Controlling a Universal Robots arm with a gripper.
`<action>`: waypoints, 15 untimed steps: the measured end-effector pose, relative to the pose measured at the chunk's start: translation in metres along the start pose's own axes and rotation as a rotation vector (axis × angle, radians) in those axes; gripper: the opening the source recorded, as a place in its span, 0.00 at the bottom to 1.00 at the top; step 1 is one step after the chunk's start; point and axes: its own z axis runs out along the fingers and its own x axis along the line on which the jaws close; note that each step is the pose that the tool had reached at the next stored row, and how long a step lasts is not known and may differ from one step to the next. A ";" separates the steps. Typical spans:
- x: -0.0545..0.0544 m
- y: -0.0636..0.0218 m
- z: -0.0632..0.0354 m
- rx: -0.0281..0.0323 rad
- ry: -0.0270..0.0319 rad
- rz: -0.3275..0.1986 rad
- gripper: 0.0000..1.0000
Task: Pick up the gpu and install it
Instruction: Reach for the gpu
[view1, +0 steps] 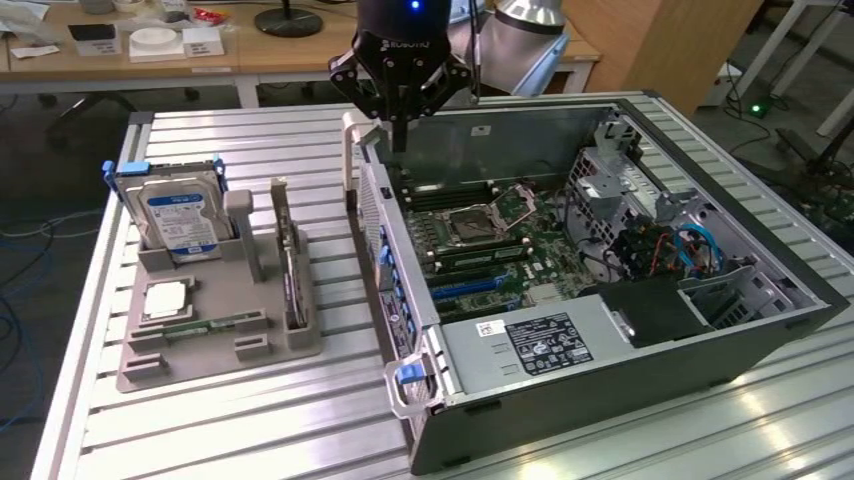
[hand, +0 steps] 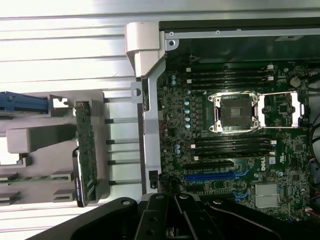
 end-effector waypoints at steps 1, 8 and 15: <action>0.001 -0.0001 0.0000 0.0000 0.0000 0.000 0.11; 0.005 -0.0005 -0.0001 0.0000 0.0000 0.000 0.11; 0.009 -0.0010 -0.0003 0.0000 0.0000 0.000 0.11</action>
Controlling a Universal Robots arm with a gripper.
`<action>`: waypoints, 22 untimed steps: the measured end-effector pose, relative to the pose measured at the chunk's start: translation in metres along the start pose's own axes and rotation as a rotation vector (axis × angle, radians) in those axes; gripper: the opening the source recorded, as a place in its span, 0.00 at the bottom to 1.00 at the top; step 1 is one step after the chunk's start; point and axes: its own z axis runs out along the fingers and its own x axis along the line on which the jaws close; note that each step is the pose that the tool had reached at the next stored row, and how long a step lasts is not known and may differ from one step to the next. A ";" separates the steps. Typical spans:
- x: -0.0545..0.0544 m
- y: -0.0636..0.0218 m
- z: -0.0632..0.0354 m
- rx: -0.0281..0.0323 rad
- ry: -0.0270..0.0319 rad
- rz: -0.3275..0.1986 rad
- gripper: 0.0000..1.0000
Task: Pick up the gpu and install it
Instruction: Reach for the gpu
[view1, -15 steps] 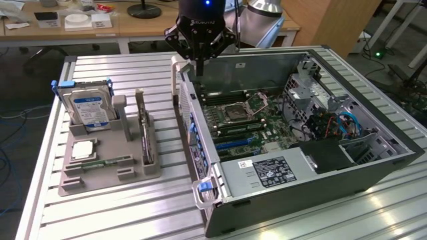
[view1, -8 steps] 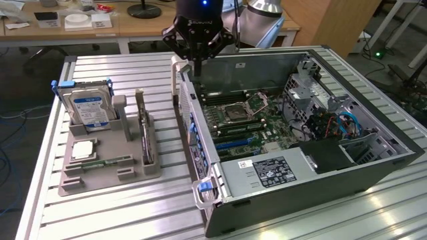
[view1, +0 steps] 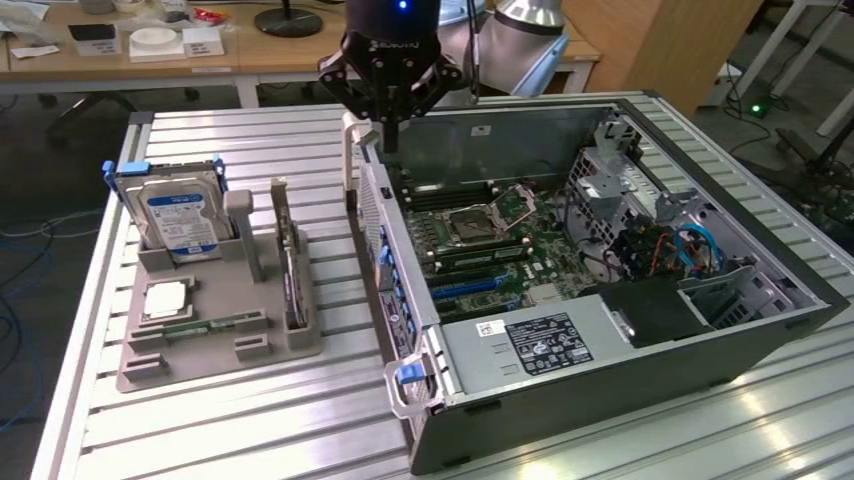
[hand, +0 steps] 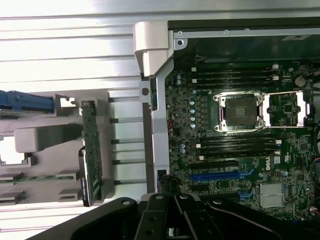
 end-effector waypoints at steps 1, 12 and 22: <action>0.001 -0.0001 0.0000 -0.0001 0.0000 0.000 0.11; 0.007 -0.0009 -0.0002 0.0000 0.0000 0.000 0.11; 0.014 -0.0015 -0.0004 0.0000 0.0000 0.000 0.11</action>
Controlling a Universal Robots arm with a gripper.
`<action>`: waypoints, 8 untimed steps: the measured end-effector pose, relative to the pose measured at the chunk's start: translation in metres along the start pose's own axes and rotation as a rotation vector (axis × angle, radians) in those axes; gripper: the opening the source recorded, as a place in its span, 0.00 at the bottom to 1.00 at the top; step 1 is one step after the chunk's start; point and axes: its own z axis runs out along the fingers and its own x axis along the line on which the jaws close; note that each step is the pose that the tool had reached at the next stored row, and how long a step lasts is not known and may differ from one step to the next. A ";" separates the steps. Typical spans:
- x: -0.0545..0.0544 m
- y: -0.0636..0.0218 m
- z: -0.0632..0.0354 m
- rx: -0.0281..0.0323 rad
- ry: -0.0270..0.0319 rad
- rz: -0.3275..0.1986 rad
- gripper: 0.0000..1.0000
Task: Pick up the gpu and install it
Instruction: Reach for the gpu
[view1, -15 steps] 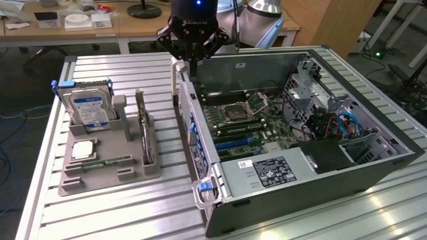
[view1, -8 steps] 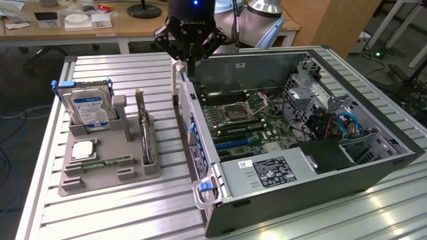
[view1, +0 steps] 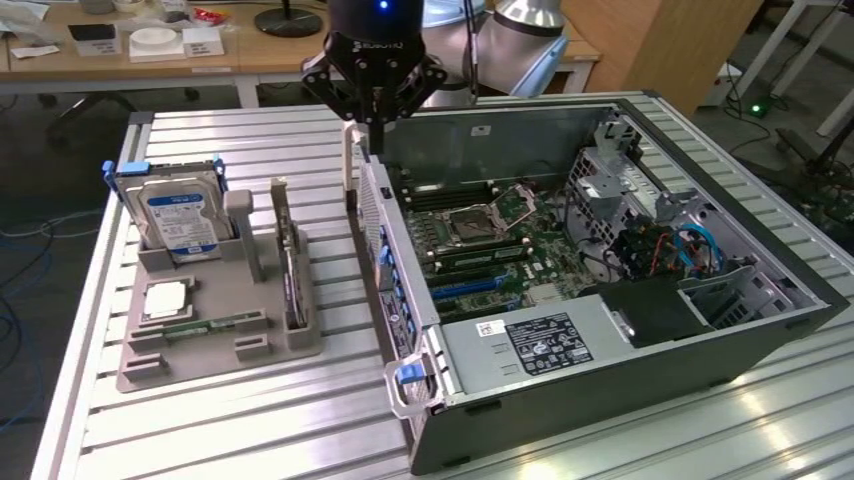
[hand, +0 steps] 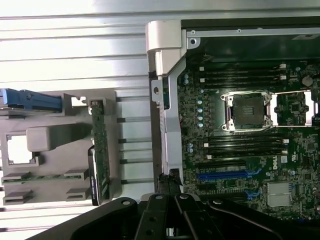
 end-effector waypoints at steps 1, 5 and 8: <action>0.001 -0.0001 0.0000 0.0000 0.0000 0.000 0.11; 0.004 -0.0003 -0.0001 0.0000 0.0000 0.000 0.11; 0.006 -0.0005 -0.0002 0.0000 0.0000 0.000 0.11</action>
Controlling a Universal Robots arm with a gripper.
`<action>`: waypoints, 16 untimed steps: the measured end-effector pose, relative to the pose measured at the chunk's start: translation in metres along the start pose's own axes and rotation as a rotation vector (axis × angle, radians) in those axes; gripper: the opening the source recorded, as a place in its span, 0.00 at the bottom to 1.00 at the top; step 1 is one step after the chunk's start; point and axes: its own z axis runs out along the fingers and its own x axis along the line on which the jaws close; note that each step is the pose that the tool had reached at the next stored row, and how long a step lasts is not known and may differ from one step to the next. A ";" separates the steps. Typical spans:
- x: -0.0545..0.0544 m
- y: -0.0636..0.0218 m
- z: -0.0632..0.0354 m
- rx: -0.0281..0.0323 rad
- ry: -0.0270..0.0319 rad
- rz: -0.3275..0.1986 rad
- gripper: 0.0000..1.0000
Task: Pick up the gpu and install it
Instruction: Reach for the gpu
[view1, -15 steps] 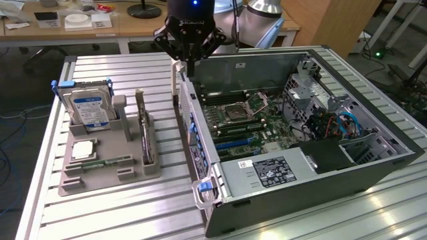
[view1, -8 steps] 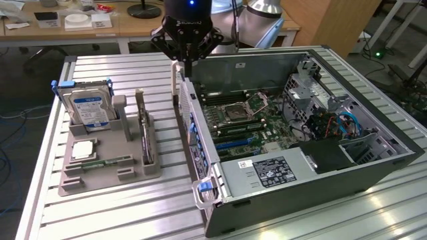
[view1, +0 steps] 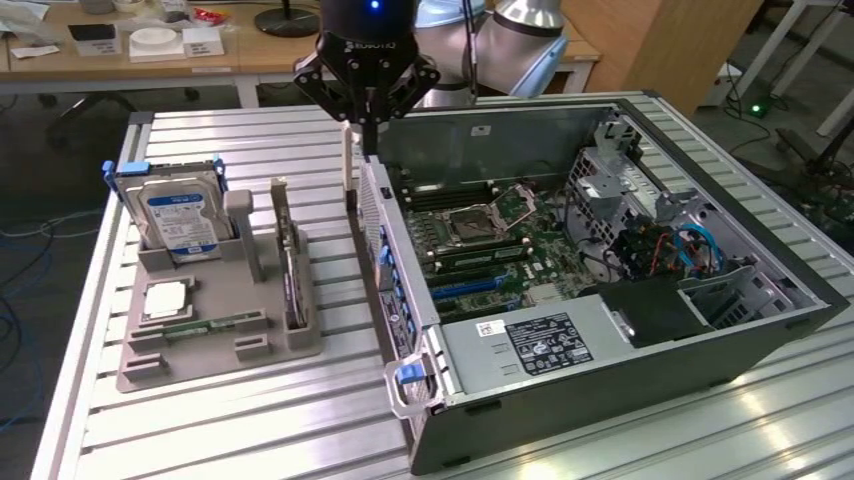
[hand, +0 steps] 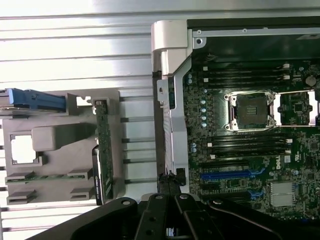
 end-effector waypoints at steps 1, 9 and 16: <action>0.001 -0.0001 0.0000 0.0000 0.0000 0.000 0.11; 0.007 -0.0007 -0.0002 0.0000 0.0000 0.000 0.11; 0.011 -0.0011 -0.0003 0.0000 0.0000 0.000 0.11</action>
